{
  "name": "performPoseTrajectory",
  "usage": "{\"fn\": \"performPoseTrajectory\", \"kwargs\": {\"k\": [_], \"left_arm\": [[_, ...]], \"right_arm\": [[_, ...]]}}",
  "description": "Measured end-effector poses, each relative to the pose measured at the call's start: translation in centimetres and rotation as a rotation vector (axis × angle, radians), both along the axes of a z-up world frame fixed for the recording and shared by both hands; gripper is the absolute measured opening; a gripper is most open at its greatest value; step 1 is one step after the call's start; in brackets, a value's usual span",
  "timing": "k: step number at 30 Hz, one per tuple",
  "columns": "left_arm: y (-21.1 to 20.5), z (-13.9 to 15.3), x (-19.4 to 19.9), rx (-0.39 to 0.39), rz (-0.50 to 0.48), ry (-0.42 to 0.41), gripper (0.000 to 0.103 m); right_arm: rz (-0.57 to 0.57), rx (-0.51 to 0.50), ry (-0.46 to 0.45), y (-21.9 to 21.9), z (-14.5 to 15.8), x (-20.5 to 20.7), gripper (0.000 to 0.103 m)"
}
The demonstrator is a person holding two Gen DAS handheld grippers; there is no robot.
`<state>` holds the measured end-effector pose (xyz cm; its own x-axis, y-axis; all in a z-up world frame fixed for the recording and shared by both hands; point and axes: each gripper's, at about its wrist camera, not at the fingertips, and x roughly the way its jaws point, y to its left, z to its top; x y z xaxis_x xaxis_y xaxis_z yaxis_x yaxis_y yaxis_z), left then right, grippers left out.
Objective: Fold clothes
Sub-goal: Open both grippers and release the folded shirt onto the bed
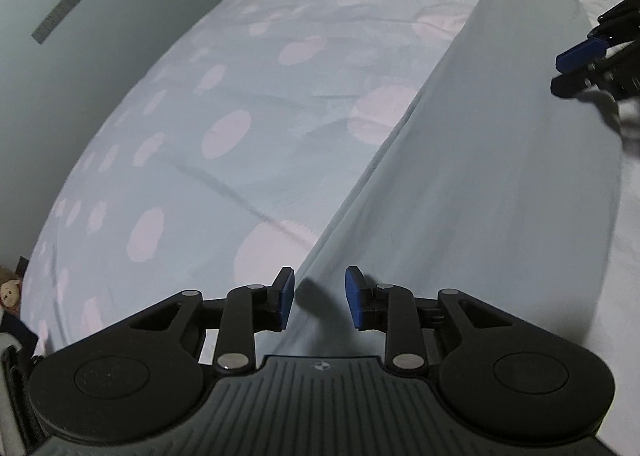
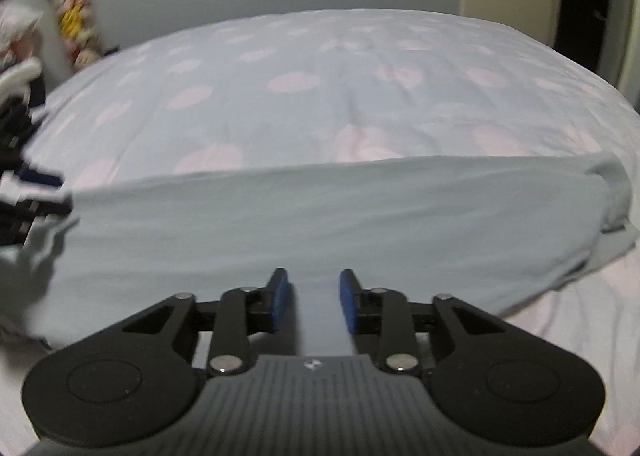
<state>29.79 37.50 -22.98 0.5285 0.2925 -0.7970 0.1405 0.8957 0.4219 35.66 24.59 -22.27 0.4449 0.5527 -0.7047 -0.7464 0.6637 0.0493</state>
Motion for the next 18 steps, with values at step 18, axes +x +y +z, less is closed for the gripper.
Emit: {"fn": "performPoseTrajectory", "kwargs": {"k": [18], "left_arm": [[0.7,-0.2,2.8,0.013,0.063,-0.025,0.001]], "right_arm": [[0.006,0.009,-0.024,-1.6,-0.5,0.8,0.069]]}}
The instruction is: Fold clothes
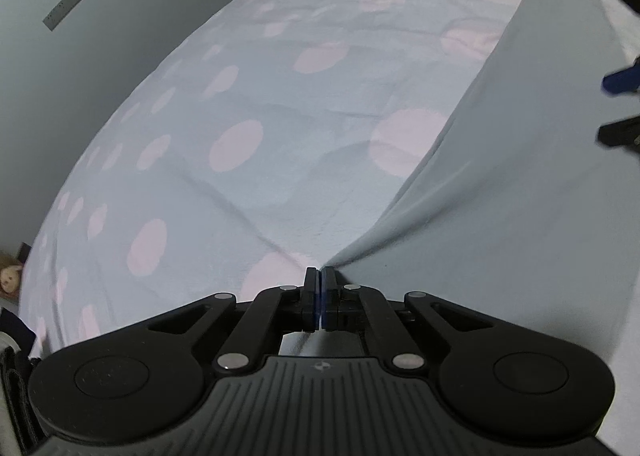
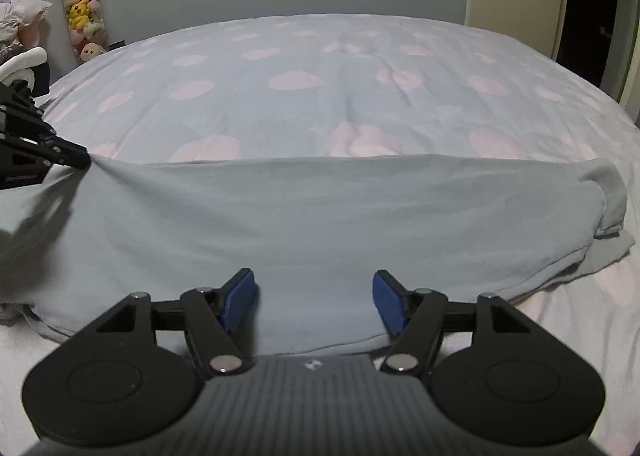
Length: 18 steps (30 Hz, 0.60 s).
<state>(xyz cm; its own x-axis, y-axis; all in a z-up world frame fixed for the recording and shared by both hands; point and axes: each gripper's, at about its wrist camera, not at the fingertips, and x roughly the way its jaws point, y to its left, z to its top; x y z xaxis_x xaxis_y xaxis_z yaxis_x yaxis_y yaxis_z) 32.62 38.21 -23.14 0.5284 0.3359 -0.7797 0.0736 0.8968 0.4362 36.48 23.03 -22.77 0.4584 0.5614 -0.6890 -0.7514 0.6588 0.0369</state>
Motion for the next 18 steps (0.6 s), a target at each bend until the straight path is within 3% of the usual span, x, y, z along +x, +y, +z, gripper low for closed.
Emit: {"fn": "performPoseTrajectory", "kwargs": {"k": [5,9,11,13,18], "left_arm": [[-0.7,-1.2,0.1,0.023,0.036,0.031,0.005],[-1.2,0.1,-1.2,0.016,0.093,-0.012,0.041],[-1.5,1.0,-2.2,0.001,0.128,-0.040,0.041],[-1.8,2.0,-3.2,-0.015,0.161,-0.068,0.041],[-3.9,3.0,-6.1,-0.064,0.203,-0.079,0.042]], "right_arm": [[-0.013,0.036,0.010,-0.9,0.5,0.9,0.070],[-0.076,0.094,0.005,-3.1,1.6,3.0,0.069],[-0.127,0.125,-0.002,-4.9,2.0,5.0,0.062],[-0.211,0.154,-0.001,-7.1,2.3,7.4,0.042],[-0.455,0.261,0.065,-13.6,1.9,13.3,0.028]]}}
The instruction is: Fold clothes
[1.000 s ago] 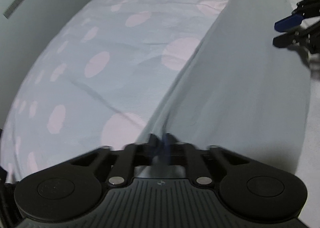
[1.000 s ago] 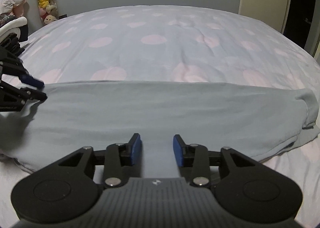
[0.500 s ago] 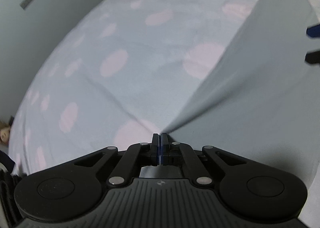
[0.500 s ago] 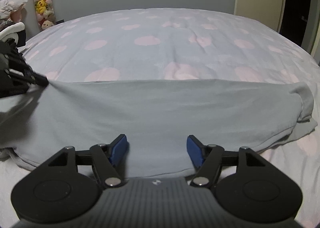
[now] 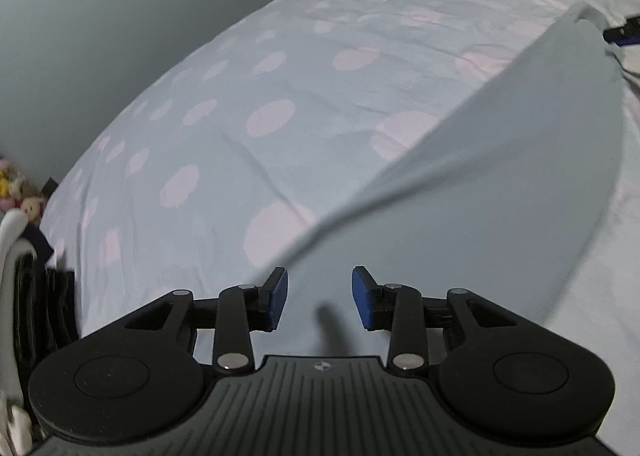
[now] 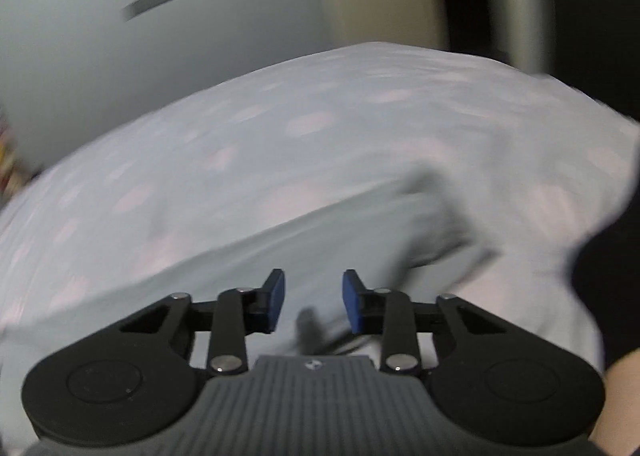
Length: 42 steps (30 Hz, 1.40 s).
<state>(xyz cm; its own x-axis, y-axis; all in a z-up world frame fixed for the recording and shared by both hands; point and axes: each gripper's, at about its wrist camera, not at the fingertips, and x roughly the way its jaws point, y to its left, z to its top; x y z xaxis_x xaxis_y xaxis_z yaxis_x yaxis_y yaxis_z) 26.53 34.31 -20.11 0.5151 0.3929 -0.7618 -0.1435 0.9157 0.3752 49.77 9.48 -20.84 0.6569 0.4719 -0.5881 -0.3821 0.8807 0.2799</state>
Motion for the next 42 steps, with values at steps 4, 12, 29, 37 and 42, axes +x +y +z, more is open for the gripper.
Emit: {"fn": "performPoseTrajectory", "kwargs": {"k": [4,12,29,37,42], "left_arm": [[-1.8,0.1,-1.8,-0.029,0.042,-0.015,0.044],[-5.0,0.2,-5.2,-0.089,0.132,-0.082,0.049],[-6.2,-0.9,-6.4,-0.152,0.223,-0.104,0.051],[-5.2,1.0,-8.4,-0.131,0.297,-0.133,0.051],[-2.9,2.2,-11.7,-0.154,0.417,-0.183,0.055]], "right_arm": [[-0.092,0.121,0.116,-3.1,-1.4,3.1,0.024],[-0.204,0.282,0.230,-6.1,-3.3,6.6,0.025],[-0.270,0.357,0.178,-8.0,-2.6,7.8,0.003],[-0.328,0.237,0.236,-7.6,-4.1,8.3,0.003],[-0.361,0.169,0.207,-8.0,-3.7,7.2,0.008]]}}
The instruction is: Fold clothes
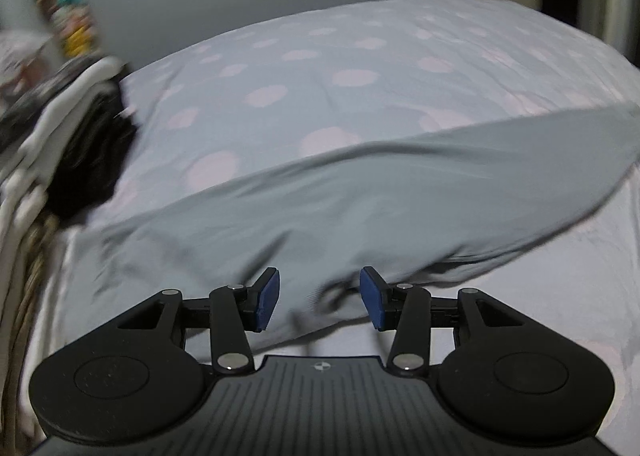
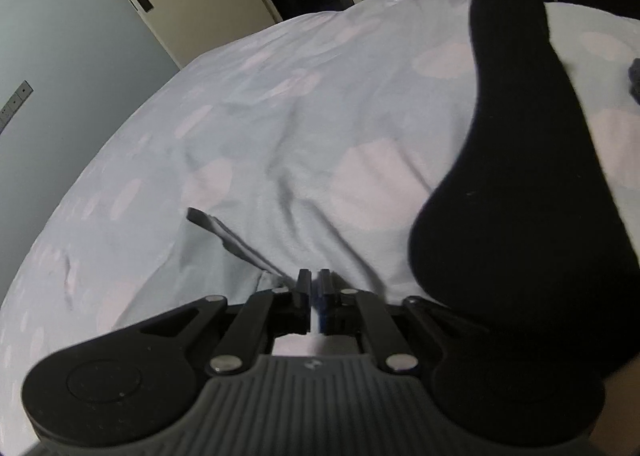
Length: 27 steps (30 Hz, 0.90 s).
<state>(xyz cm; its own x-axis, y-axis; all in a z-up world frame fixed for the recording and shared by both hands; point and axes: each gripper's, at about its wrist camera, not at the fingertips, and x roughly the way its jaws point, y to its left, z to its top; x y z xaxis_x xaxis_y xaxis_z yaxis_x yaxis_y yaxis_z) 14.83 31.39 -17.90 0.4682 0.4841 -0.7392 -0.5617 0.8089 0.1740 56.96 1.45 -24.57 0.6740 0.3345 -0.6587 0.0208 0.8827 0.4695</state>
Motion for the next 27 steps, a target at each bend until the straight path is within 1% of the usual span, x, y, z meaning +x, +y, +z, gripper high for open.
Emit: {"fn": "performPoseTrajectory", "kwargs": {"k": [3,6,8,9,11,14,16,18,20,22,24,26,27], "left_arm": [[1.8,0.3,-2.9,-0.037,0.095,-0.039,0.056],[3.5,0.1,-5.9,-0.084,0.187,-0.072,0.056],[4.8,-0.1,-7.8,-0.124,0.251,-0.096,0.056],[5.6,-0.2,-8.9,-0.152,0.286,-0.117,0.057],[7.1,-0.4,-10.9,-0.207,0.356,-0.161,0.058],[9.5,-1.0,-13.8,-0.300,0.471,-0.250,0.060],[11.1,-1.5,-15.5,-0.365,0.549,-0.311,0.062],[12.8,-2.2,-17.0,-0.434,0.626,-0.382,0.063],[14.3,-2.9,-18.3,-0.501,0.689,-0.462,0.063],[15.6,-3.4,-18.9,-0.555,0.730,-0.525,0.064],[16.7,-3.9,-18.7,-0.583,0.761,-0.546,0.064],[17.5,-4.2,-18.0,-0.580,0.785,-0.536,0.064],[17.9,-4.4,-17.7,-0.575,0.797,-0.530,0.063]], "right_arm": [[0.054,0.010,-0.021,0.7,0.5,-1.6,0.010],[0.139,-0.024,-0.053,2.8,1.5,-3.9,0.012],[0.192,-0.010,-0.046,4.4,1.8,-5.7,0.015],[0.212,0.004,-0.034,5.2,1.9,-6.5,0.018],[0.247,0.052,0.018,6.8,1.7,-8.2,0.020],[0.281,0.171,0.121,8.6,1.1,-10.9,0.024],[0.334,0.221,0.162,10.3,0.6,-12.7,0.026],[0.392,0.195,0.145,11.9,0.6,-14.4,0.028],[0.449,0.136,0.081,13.5,0.8,-16.0,0.030],[0.499,0.081,0.011,14.7,1.0,-16.9,0.032],[0.531,0.059,-0.031,15.3,1.0,-17.3,0.032],[0.554,0.061,-0.053,15.6,0.9,-17.5,0.032],[0.568,0.073,-0.055,15.6,0.8,-17.2,0.032]]}}
